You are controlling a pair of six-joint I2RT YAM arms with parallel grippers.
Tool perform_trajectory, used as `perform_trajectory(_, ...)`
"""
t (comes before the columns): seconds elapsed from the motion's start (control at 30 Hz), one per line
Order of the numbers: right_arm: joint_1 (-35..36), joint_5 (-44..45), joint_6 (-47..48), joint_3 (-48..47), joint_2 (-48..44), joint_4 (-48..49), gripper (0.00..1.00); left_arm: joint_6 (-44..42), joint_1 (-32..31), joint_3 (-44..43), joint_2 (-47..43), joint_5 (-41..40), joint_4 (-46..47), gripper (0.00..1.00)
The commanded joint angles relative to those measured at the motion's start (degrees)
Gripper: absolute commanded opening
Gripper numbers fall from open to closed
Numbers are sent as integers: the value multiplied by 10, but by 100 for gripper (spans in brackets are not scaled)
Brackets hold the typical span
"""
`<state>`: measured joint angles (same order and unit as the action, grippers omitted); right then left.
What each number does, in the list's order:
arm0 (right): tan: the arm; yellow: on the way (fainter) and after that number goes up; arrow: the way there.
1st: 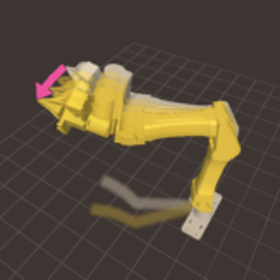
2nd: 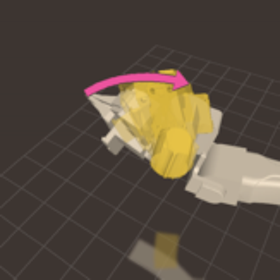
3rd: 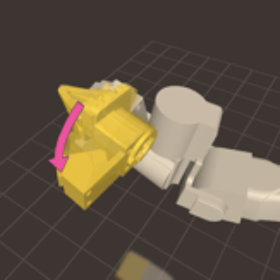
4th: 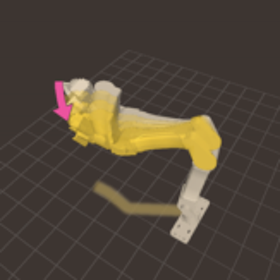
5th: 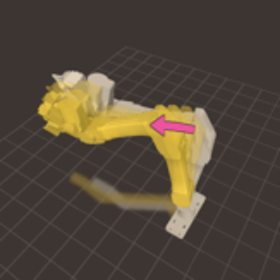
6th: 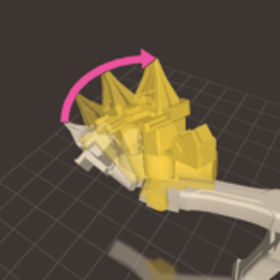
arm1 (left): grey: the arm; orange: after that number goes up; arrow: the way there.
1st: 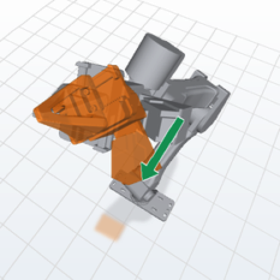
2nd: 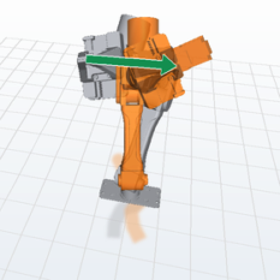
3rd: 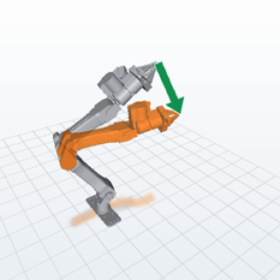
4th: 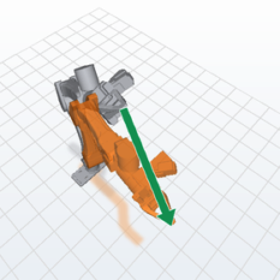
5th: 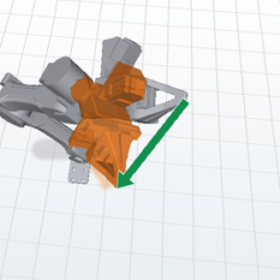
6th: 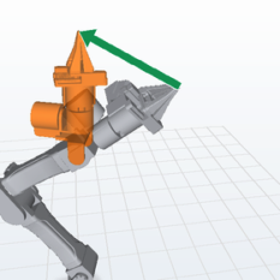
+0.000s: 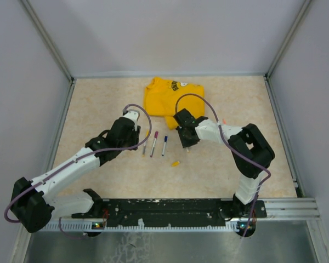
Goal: Insert the pens into the pen caps
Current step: Pick up the pen from the center of the board.
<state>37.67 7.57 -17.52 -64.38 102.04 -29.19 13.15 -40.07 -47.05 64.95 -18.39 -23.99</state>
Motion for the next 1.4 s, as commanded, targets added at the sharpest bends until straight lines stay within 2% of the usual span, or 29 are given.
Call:
perform_trajectory(0.0,-5,-8,9,-19,15,-6,25,-8,3,-1,0,4,8,45)
perform_trajectory(0.53,-11,5,-4,-67,70,-7,25,-7,3,0,0,1,8,45)
perform_trajectory(0.7,-16,-1,-1,-57,66,-4,9,-7,3,0,2,2,9,45)
perform_trajectory(0.77,-17,-2,-1,-52,55,0,7,-6,3,0,1,4,9,45)
perform_trajectory(1.0,-20,-3,-7,-13,-30,33,5,-7,3,3,-22,46,22,46)
perform_trajectory(1.2,-20,-10,-34,53,-158,88,5,1,3,13,-53,145,67,52)
perform_trajectory(1.37,-21,-4,-83,118,-249,139,6,40,-1,3,-39,221,106,54)
